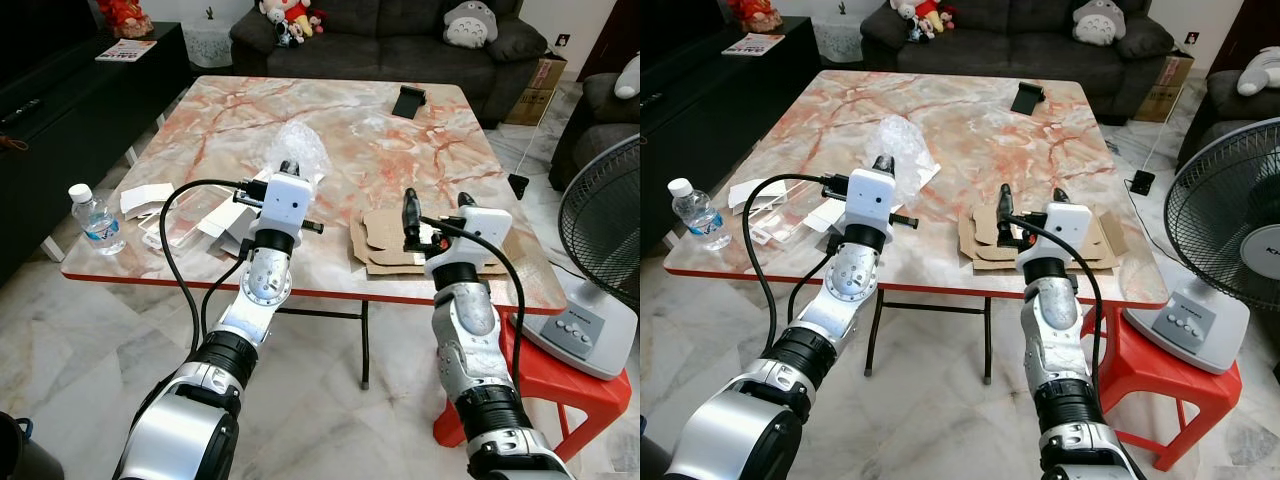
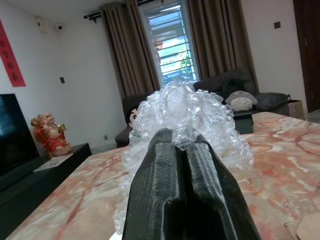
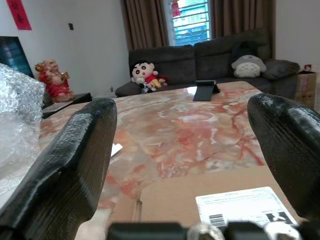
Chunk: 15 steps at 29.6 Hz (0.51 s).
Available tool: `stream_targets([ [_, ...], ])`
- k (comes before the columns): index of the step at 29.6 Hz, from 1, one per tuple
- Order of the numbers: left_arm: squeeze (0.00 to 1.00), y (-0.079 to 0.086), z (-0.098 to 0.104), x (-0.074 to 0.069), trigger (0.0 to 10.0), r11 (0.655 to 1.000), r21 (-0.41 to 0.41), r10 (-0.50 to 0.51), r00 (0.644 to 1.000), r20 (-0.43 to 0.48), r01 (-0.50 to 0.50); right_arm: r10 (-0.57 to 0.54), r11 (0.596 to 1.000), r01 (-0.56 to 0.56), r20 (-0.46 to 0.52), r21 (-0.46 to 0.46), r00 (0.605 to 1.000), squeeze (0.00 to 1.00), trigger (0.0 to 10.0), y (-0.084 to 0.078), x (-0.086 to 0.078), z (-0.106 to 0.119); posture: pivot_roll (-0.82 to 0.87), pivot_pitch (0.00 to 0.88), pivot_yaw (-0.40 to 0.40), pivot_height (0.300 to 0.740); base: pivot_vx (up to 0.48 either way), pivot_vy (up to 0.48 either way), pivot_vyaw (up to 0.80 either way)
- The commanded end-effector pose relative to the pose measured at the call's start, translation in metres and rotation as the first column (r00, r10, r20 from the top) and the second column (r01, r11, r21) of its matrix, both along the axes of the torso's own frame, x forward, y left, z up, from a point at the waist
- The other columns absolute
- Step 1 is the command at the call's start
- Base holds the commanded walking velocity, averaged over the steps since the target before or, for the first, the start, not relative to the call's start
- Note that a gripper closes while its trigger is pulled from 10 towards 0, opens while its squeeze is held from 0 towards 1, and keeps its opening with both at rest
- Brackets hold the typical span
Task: Picking trash to rubbish bin
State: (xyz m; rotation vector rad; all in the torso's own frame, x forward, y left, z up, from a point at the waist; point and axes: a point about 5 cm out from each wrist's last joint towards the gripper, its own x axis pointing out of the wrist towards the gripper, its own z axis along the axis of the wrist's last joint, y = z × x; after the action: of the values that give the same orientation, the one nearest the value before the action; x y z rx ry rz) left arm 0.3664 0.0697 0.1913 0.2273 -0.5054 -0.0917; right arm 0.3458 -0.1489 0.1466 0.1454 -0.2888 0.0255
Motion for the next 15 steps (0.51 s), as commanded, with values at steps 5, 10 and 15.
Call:
stream_targets([
  [5, 0.00, 0.0000, 0.0006, -0.0019, 10.0, 1.000, 0.000, 0.004, 1.000, 0.011, -0.004, -0.025, 1.000, 0.026, 0.024, -0.003, 0.999, 0.00, 10.0, -0.0050, -0.0013, 0.0039, -0.17, 0.000, -0.007, 0.740, 0.000, 0.000, 0.00],
  [10, 0.00, 0.0011, 0.0007, -0.0018, 10.0, 1.000, 0.002, 0.008, 1.000, 0.011, -0.008, -0.028, 1.000, 0.028, 0.024, -0.001, 0.999, 0.00, 10.0, -0.0050, -0.0011, 0.0042, -0.17, 0.000, -0.009, 0.740, 0.000, 0.000, 0.00],
  [15, 0.00, 0.0011, 0.0010, -0.0018, 10.0, 1.000, 0.001, 0.007, 1.000, 0.011, -0.007, -0.033, 0.999, 0.033, 0.027, 0.002, 0.999, 0.00, 10.0, -0.0061, -0.0014, 0.0048, -0.17, 0.006, -0.008, 0.740, -0.052, 0.000, 0.00],
])
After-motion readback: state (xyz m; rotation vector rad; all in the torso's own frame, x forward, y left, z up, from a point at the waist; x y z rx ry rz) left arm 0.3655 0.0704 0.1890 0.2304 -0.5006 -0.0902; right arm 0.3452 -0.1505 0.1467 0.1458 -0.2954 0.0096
